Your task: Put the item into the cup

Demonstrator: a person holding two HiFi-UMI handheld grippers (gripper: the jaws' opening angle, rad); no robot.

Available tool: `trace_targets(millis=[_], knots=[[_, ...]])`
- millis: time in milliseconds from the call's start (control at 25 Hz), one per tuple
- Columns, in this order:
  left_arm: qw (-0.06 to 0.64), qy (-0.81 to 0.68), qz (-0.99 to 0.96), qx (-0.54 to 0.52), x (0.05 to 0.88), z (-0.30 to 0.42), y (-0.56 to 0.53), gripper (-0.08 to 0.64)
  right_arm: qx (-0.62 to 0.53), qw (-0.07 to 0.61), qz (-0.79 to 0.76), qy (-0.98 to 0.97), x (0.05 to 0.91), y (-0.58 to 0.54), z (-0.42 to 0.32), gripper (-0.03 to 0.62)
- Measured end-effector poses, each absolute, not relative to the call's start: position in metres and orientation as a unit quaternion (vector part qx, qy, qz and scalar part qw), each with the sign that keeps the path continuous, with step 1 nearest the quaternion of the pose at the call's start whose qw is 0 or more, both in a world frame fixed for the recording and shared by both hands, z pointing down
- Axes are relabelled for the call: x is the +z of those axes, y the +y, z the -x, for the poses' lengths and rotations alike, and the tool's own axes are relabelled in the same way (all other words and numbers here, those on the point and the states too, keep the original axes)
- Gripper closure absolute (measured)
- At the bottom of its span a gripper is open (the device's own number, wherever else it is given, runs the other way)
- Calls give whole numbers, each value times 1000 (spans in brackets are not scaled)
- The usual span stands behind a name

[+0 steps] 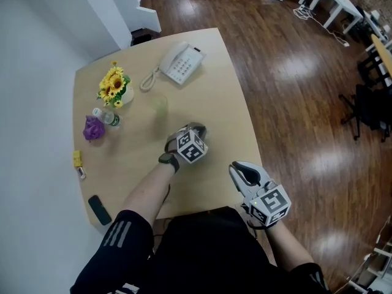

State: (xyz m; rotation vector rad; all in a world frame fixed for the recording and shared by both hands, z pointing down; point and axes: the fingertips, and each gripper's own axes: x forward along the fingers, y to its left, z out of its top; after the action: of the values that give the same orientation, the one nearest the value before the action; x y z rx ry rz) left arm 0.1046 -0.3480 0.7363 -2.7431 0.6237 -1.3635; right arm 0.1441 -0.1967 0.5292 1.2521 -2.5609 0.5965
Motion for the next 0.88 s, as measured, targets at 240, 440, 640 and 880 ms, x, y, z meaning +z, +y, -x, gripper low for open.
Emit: trace_targets(millis=[240, 440, 640, 880], knots=[[12, 294, 871, -392, 678, -18, -393, 559, 182, 119, -410, -886, 524, -215, -131, 545], [-4, 366, 850, -380, 660, 57, -430, 559, 173, 117, -408, -889, 521, -239, -122, 545], [-11, 393, 835, -386, 659, 95, -460, 559, 171, 121, -402, -891, 521, -245, -107, 545], [-26, 389, 830, -399, 671, 102, -487, 559, 186, 131, -399, -888, 532, -236, -105, 545]])
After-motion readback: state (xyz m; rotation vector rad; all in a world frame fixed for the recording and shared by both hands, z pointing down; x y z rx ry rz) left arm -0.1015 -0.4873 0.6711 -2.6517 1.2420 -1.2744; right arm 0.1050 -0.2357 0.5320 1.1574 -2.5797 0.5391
